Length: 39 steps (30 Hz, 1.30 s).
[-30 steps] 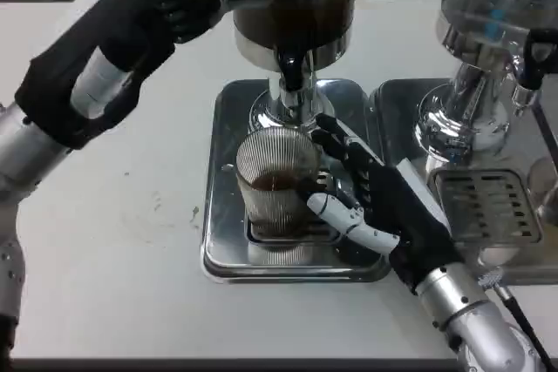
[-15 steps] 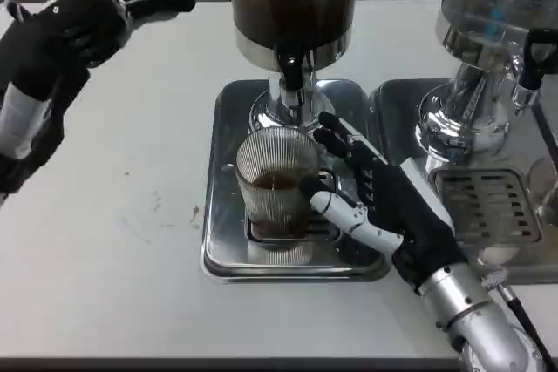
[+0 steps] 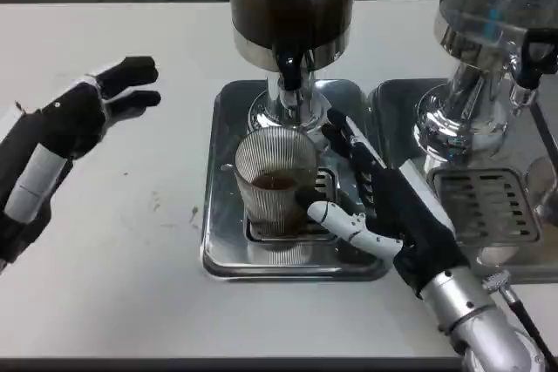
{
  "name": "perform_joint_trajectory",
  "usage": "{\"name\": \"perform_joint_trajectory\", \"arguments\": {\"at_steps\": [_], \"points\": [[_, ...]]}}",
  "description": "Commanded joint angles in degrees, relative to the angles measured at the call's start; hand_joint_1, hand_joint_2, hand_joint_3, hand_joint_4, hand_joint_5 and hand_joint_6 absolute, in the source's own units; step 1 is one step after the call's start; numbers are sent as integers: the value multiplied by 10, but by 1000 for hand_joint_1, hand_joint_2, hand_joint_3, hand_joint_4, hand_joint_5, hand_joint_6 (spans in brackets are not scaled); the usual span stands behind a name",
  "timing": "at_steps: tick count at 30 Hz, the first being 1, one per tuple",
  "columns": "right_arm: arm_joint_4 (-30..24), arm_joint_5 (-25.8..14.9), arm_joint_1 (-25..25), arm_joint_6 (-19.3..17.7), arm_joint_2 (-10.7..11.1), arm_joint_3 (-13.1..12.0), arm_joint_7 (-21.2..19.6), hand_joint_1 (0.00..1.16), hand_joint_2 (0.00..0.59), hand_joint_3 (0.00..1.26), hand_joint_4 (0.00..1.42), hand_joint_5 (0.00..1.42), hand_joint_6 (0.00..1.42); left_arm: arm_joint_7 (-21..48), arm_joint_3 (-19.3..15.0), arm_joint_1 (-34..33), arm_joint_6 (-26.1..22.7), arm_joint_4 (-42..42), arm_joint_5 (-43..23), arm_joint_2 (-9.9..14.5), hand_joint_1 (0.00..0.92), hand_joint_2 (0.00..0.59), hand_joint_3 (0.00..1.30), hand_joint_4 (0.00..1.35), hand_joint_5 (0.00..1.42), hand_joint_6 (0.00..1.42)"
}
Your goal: Grasp the cup under the faucet to collect the drink, then remove the cup.
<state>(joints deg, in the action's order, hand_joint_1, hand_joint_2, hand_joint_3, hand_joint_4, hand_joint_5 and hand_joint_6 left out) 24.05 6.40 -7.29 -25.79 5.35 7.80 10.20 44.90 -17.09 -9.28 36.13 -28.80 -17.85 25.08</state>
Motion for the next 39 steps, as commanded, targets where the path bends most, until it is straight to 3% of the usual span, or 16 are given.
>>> {"name": "perform_joint_trajectory", "arguments": {"at_steps": [1, 7, 22, 39], "points": [[-3, 16, -1, -14, 2, 5, -10, 607, 205, 0, 1, 0, 0, -6, 4, 3, 17, -34, 16, 13, 0, 75, 214, 144, 210, 172], [-5, 45, -3, -6, 2, 16, -28, 632, 191, 0, 0, 0, 0, -9, 9, 8, 23, -47, 22, 14, 0, 79, 211, 141, 209, 172], [10, 84, -26, 24, -23, 39, -76, 629, 199, 0, 0, 0, 0, -14, 9, 27, 22, -48, 29, 13, 0, 89, 222, 151, 217, 170], [60, 101, -64, 37, -37, 55, -97, 617, 207, 0, 0, 0, 0, -20, 10, 35, 16, -48, 29, 16, 0, 95, 238, 160, 223, 172]]}}
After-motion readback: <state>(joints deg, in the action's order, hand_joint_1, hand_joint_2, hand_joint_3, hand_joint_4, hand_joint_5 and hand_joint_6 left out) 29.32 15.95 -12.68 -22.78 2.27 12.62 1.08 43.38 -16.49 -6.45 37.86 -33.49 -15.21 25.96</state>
